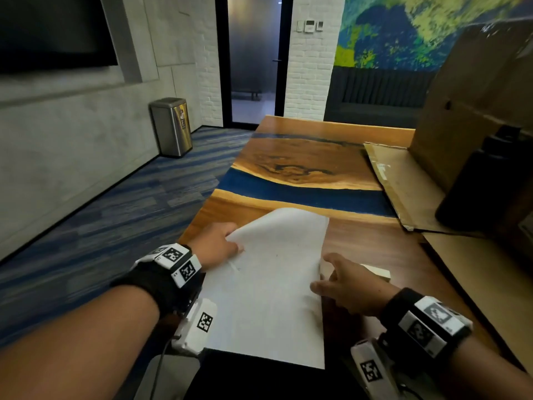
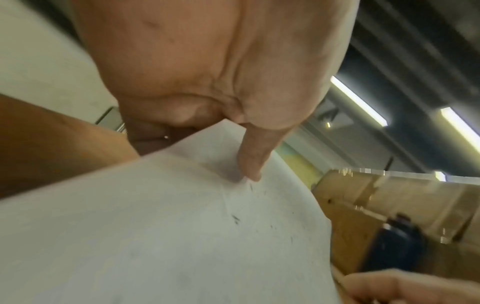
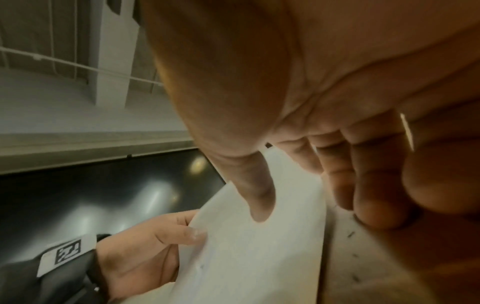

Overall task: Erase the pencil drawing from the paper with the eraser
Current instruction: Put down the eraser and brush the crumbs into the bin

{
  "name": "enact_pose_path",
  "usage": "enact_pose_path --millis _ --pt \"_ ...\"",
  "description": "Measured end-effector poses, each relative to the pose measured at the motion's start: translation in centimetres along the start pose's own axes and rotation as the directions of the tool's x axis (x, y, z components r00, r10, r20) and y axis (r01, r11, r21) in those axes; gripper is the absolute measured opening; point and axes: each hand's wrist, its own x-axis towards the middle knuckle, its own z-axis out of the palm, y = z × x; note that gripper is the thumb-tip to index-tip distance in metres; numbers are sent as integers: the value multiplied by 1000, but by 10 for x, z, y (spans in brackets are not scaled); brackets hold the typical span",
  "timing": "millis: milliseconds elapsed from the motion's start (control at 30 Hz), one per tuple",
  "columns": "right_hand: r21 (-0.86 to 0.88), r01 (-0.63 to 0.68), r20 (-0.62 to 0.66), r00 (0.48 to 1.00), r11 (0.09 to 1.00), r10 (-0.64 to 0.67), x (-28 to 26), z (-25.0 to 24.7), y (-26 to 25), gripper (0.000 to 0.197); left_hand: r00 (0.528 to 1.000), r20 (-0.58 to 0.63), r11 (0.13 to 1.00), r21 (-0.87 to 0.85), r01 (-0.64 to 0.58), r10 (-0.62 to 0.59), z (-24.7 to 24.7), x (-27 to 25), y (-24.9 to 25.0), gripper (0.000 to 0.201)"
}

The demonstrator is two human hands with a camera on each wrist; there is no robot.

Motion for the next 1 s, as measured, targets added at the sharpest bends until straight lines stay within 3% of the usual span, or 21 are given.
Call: enact_pose_path --millis 133,200,367,433,500,567,667,733,833,867,1000 --pt "370 87 -124 991 925 -44 2 -9 -6 17 989 -100 906 -400 -138 106 -17 -13 15 34" --pt "501 165 -211 975 850 -65 2 -18 -12 7 979 -135 842 -501 -199 151 -26 -19 26 40" --pt "487 391 -433 885 781 -173 -5 -54 -37 25 957 -246 634 -719 -285 152 -59 -25 33 67" --pt "471 440 -482 854 764 -195 -11 -61 -43 24 957 -263 594 -753 -284 123 -67 -31 34 62" --pt "399 486 -527 816 778 -240 -21 -61 -47 19 948 -304 627 -723 -291 89 -69 -37 36 41" --pt "273 527 -563 766 805 -311 -34 -56 -52 15 908 -413 667 -656 -353 74 -68 -47 39 13" --pt "149 549 -597 713 822 -368 -51 -49 -57 14 809 -581 775 -466 -427 96 -58 -57 37 22" --pt "64 460 -535 765 886 -358 -54 -42 -54 13 821 -564 872 -353 -340 92 -41 -61 29 24" --pt "46 312 -384 882 949 -272 -49 -25 -45 13 912 -407 920 -333 -205 56 -14 -64 19 10" --pt "61 306 -380 887 950 -261 -47 -22 -43 14 918 -394 914 -356 -196 44 -12 -65 18 8" --pt "-2 360 -461 827 933 -320 -49 -33 -49 14 857 -503 915 -284 -288 113 -24 -55 9 14"
